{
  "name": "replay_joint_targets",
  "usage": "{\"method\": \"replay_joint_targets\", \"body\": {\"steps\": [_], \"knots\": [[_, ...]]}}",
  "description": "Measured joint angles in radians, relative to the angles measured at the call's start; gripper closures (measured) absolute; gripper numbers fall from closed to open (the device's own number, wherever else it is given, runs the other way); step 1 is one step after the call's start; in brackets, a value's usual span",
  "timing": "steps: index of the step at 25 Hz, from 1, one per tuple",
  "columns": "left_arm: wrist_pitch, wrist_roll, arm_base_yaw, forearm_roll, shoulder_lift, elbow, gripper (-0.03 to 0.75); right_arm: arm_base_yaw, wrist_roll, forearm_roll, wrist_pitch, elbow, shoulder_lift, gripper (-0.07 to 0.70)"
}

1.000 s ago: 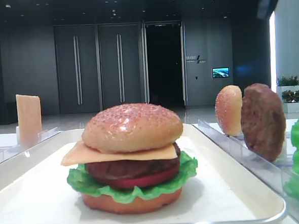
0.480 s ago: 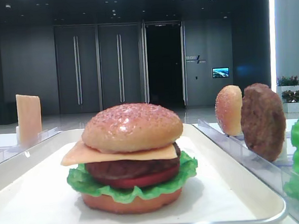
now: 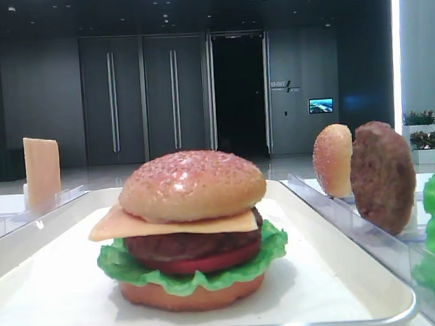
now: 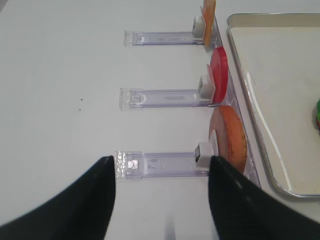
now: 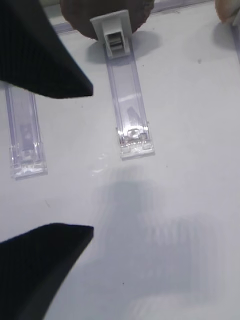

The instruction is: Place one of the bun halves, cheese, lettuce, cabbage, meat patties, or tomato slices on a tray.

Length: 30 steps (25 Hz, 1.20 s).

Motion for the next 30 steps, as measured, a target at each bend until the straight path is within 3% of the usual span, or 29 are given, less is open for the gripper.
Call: {"method": "replay_joint_targets", "body": {"steps": [5,15,24,30], "knots": [[0.0,0.0,0.0,0.0,0.0,0.0,0.262,-0.024,-0.02,-0.005,0.006,0.0,0.0,0.106],[0.0,0.0,0.0,0.0,0.0,0.0,0.262,-0.028,-0.022,-0.127,0.091,0.0,-0.002,0.106],[0.0,0.0,0.0,0.0,0.0,0.0,0.262,-0.03,-0.022,-0.103,0.152,0.0,-0.008,0.106],[0.0,0.01,0.0,0.0,0.0,0.0,0.262,-0.03,-0.022,-0.096,0.115,0.083,-0.114,0.106]]}}
